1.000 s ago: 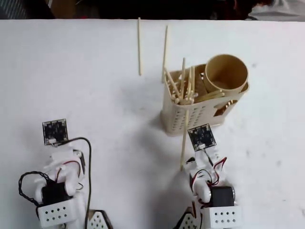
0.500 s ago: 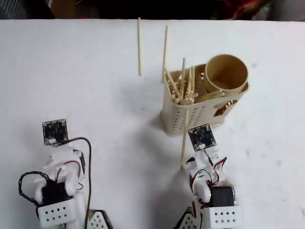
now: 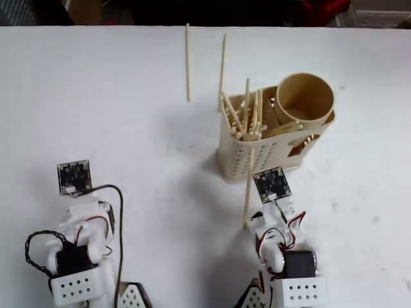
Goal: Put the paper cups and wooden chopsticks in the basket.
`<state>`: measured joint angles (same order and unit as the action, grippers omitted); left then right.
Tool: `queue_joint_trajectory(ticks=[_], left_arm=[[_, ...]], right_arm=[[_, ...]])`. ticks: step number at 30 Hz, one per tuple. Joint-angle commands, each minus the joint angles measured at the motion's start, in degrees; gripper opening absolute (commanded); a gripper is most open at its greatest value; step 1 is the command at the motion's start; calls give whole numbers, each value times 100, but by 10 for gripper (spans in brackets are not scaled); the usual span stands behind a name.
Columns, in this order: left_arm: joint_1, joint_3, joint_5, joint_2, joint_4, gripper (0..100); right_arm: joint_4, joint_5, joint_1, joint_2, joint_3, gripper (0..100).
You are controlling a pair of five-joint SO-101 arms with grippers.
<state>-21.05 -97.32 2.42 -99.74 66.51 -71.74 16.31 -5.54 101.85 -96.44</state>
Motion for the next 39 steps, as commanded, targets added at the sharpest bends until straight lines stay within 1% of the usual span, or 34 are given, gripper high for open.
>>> queue_joint_trajectory(ticks=[1, 39], left_arm=[[-66, 9, -53, -57, 18, 77], [-66, 9, -53, -57, 18, 77]], right_arm=[[-13, 62, -40, 40, -44, 50], [-13, 62, -40, 40, -44, 50]])
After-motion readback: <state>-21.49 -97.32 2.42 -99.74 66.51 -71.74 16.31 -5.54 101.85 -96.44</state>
